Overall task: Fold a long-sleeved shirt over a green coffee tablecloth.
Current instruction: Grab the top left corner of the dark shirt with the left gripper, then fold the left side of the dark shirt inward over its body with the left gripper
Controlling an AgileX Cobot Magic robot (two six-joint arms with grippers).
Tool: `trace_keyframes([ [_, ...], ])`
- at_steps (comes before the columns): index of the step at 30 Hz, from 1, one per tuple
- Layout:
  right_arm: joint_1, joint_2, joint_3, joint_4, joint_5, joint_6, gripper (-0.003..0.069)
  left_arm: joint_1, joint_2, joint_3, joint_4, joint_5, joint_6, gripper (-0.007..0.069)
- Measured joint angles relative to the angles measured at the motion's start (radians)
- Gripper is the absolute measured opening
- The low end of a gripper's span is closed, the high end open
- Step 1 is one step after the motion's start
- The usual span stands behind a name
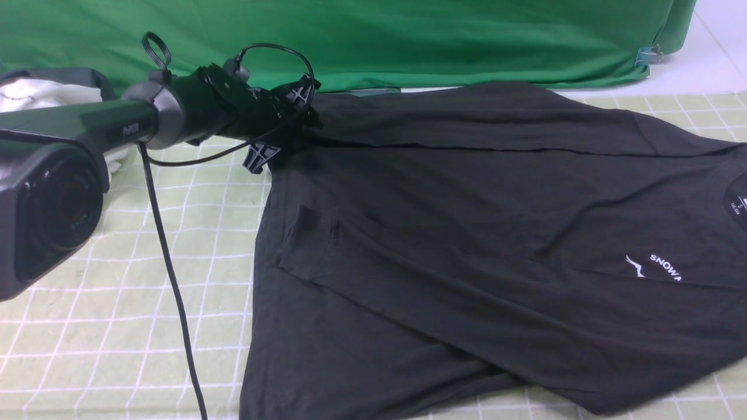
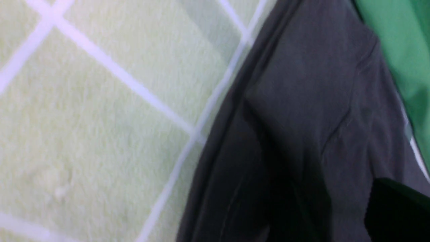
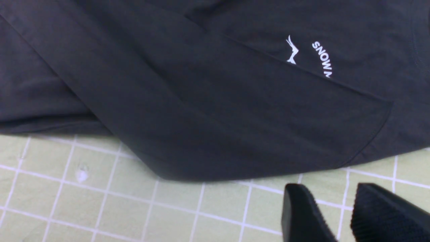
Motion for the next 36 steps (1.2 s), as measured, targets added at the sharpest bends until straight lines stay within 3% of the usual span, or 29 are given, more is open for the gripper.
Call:
trace_keyframes([
  [8, 0.0, 0.0, 0.0, 0.0, -0.007, 0.0, 0.0237, 0.0, 0.005, 0.0, -0.006, -0.048, 0.0, 0.0379],
  [17, 0.0, 0.0, 0.0, 0.0, -0.035, 0.0, 0.0237, 0.0, 0.024, -0.001, -0.01, -0.108, -0.001, 0.0337],
  [23, 0.0, 0.0, 0.0, 0.0, -0.036, 0.0, 0.0237, -0.001, 0.038, -0.002, -0.026, -0.159, -0.047, 0.023],
  [28, 0.0, 0.0, 0.0, 0.0, -0.036, 0.002, 0.0237, -0.001, 0.035, -0.002, 0.003, -0.149, -0.034, 0.0039],
  [36, 0.0, 0.0, 0.0, 0.0, -0.052, 0.003, 0.0237, -0.001, -0.119, -0.001, 0.068, -0.02, 0.003, 0.002],
])
